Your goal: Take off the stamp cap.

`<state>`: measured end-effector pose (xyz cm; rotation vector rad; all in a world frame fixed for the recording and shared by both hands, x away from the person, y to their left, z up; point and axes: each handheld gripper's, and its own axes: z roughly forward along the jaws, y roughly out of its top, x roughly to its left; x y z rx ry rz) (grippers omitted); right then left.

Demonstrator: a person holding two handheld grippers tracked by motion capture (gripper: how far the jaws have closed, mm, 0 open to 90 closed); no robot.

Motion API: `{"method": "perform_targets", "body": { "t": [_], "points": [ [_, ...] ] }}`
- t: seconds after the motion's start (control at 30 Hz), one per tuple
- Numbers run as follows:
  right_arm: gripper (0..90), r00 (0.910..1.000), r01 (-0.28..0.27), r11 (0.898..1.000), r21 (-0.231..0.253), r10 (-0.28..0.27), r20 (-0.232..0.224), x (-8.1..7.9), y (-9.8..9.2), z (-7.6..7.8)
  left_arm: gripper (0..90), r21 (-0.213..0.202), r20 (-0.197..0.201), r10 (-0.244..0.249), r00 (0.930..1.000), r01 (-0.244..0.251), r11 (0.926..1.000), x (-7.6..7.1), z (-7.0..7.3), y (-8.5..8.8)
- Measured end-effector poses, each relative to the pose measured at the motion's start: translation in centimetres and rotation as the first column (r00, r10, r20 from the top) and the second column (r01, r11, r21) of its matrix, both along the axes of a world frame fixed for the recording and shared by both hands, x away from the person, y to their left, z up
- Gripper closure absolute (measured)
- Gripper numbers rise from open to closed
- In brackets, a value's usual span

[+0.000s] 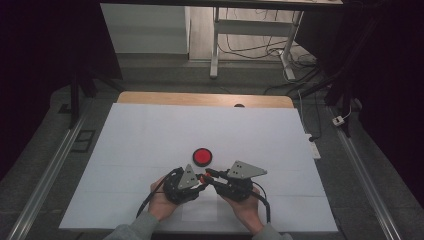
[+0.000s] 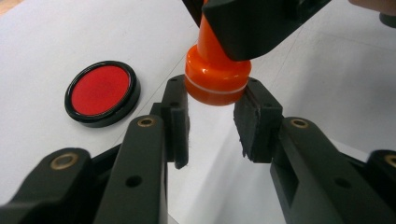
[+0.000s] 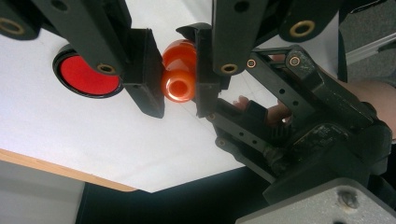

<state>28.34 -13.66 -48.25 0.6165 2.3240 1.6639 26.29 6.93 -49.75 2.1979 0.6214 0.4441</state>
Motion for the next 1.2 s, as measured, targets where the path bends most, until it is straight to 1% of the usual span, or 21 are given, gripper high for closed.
{"method": "perform_targets", "body": {
  "t": [0.13,0.17,0.2,0.23,0.27,0.3,0.33,0.37,0.4,0.43,0.47,0.5,0.57,0.63,0.73,0.9,0.93,1.0,1.07,1.13,1.2],
  "points": [
    [72.6,1.0,0.006,1.0,0.003,-0.006,0.004,0.0,0.0,0.0,66.5,0.013,0.002,0.008,1.0,-0.008,0.9999,0.0,-0.1,0.0],
    [72.4,1.0,0.008,1.0,-0.001,-0.008,0.004,0.0,0.0,-0.1,69.1,0.039,0.001,0.03,0.9996,-0.03,0.9988,0.0,-0.1,-0.1],
    [72.3,0.9987,0.041,0.999,0.008,-0.041,0.029,-0.1,-0.2,0.0,89.2,0.055,0.019,0.038,0.9991,-0.039,0.9977,0.0,-0.4,0.1],
    [72.4,0.9988,0.046,0.999,0.025,-0.046,0.016,0.1,-0.5,0.2,89.5,0.046,-0.004,0.041,0.9992,-0.04,0.9981,0.2,-0.6,0.2],
    [72.6,0.9983,0.056,0.998,0.041,-0.056,0.012,0.3,-0.9,0.4,89.5,-0.004,-0.016,0.051,0.9986,-0.051,0.9987,0.3,-0.7,0.4],
    [72.6,0.998,0.062,0.997,0.04,-0.062,0.012,0.4,-1.2,0.6,89.5,-0.006,0.003,0.051,0.9987,-0.051,0.9987,0.2,-0.4,0.4],
    [72.7,0.9981,0.06,0.997,0.042,-0.061,0.012,0.4,-1.3,0.6,89.4,0.01,0.032,0.045,0.9985,-0.046,0.9989,0.0,-0.1,0.3],
    [72.6,0.9983,0.058,0.997,0.049,-0.058,0.002,0.5,-1.4,0.5,89.2,0.007,0.042,0.04,0.9983,-0.04,0.9992,-0.2,0.1,0.3],
    [72.6,0.9985,0.054,0.997,0.05,-0.054,-0.005,0.5,-1.4,0.4,86.1,0.001,0.044,0.032,0.9985,-0.032,0.9995,-0.2,0.2,0.3],
    [72.6,0.9988,0.048,0.998,0.044,-0.048,-0.004,0.5,-1.2,0.3,77.5,0.014,0.049,0.032,0.9983,-0.033,0.9993,-0.3,0.2,0.1],
    [72.6,0.9991,0.042,0.998,0.041,-0.042,-0.006,0.5,-1.1,0.2,71.7,0.034,0.056,0.029,0.998,-0.031,0.9989,-0.3,0.2,0.0],
    [72.6,0.9993,0.038,0.998,0.04,-0.038,-0.005,0.4,-0.9,0.2,67.5,0.041,0.058,0.028,0.9979,-0.03,0.9987,-0.3,0.2,0.0],
    [72.6,0.9995,0.03,0.999,0.036,-0.03,-0.002,0.3,-0.8,0.2,58.4,0.028,0.059,0.032,0.9977,-0.034,0.999,-0.2,0.1,-0.1],
    [72.6,0.9996,0.026,0.999,0.037,-0.026,-0.003,0.3,-0.8,0.3,54.6,0.018,0.072,0.03,0.997,-0.031,0.9993,-0.3,0.2,0.0],
    [72.6,0.9998,0.018,0.999,0.034,-0.017,-0.011,0.3,-0.6,0.2,55.2,0.003,0.077,0.026,0.9967,-0.027,0.9996,-0.3,0.3,0.0],
    [72.6,0.9998,0.01,0.999,0.032,-0.009,-0.016,0.2,-0.4,0.0,63.1,0.006,0.082,0.018,0.9965,-0.019,0.9998,-0.4,0.3,-0.1],
    [72.6,0.9998,0.011,0.999,0.034,-0.01,-0.02,0.3,-0.4,0.0,63.4,0.007,0.086,0.02,0.9961,-0.021,0.9998,-0.5,0.3,-0.2],
    [72.6,0.9996,0.011,0.999,0.034,-0.01,-0.026,0.3,-0.5,0.0,63.9,0.016,0.094,0.019,0.9954,-0.02,0.9997,-0.5,0.3,-0.2],
    [72.6,0.9995,0.011,0.999,0.036,-0.009,-0.031,0.4,-0.5,0.0,64.5,0.033,0.108,0.02,0.9939,-0.024,0.9992,-0.6,0.3,-0.4],
    [72.6,0.9994,0.011,0.999,0.037,-0.01,-0.034,0.4,-0.5,0.0,64.8,0.037,0.115,0.024,0.9931,-0.028,0.9989,-0.7,0.3,-0.4],
    [72.6,0.9993,0.011,0.999,0.037,-0.009,-0.037,0.4,-0.5,0.1,65.1,0.051,0.121,0.018,0.9925,-0.024,0.9984,-0.7,0.3,-0.5]
  ]
}}
